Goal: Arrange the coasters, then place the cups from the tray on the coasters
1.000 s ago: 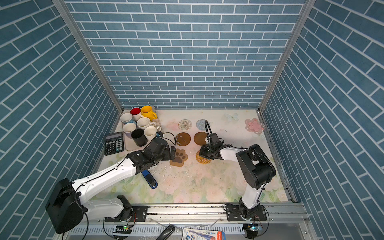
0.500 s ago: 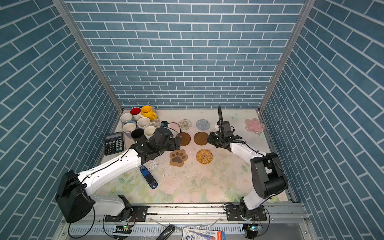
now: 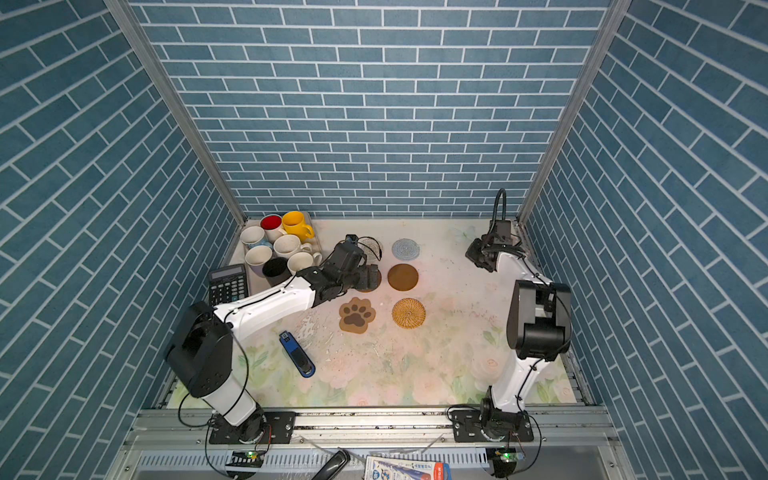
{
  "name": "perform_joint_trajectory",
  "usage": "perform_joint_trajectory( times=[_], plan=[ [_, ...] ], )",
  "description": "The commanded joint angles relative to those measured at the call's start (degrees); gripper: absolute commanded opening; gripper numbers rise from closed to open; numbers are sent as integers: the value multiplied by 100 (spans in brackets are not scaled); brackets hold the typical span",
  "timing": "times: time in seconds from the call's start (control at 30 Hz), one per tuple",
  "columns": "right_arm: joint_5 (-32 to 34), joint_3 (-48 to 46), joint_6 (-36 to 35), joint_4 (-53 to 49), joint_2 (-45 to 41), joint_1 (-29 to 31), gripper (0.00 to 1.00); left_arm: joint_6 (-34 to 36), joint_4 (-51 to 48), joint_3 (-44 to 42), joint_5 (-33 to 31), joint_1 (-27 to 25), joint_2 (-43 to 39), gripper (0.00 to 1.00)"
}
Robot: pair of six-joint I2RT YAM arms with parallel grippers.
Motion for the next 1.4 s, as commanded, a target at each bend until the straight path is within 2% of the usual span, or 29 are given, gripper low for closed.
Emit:
perform_joint_trajectory(
  times=[0.0, 0.03, 0.13, 0.2, 0.4, 0.57, 0.67, 0.87, 1.13, 1.37],
  plan=[
    [404, 852, -409, -553, 522, -259, 18, 65, 333, 249, 192, 79, 296, 99],
    [450, 1084, -461, -657, 695, -319, 20, 70, 392, 293, 211, 103, 386, 99],
    [595, 1911, -666, -1052, 1277, -460, 42, 74, 536, 420, 300, 174, 674, 99],
    [868, 2487, -851, -1373, 1659, -491, 51, 57, 617, 509, 389, 237, 857, 99],
    [1330, 3956, -1200, -2206, 2750, -491, 63, 40, 675, 803, 602, 400, 1356, 99],
    [1598, 4750, -1443, -2630, 3302, -456, 77, -8, 706, 1036, 790, 482, 1666, 99],
    [1809, 5107, -1575, -2868, 3554, -390, 81, -81, 730, 1179, 913, 518, 1849, 99],
    [2198, 5128, -1693, -3023, 3667, -332, 78, -154, 736, 1321, 1040, 537, 2024, 99],
    [2031, 5136, -1650, -3089, 3872, -419, 66, -198, 769, 1233, 1054, 536, 2007, 99],
    [1884, 4784, -1575, -3035, 3809, -457, 52, -233, 802, 987, 1009, 538, 1838, 99]
  ],
)
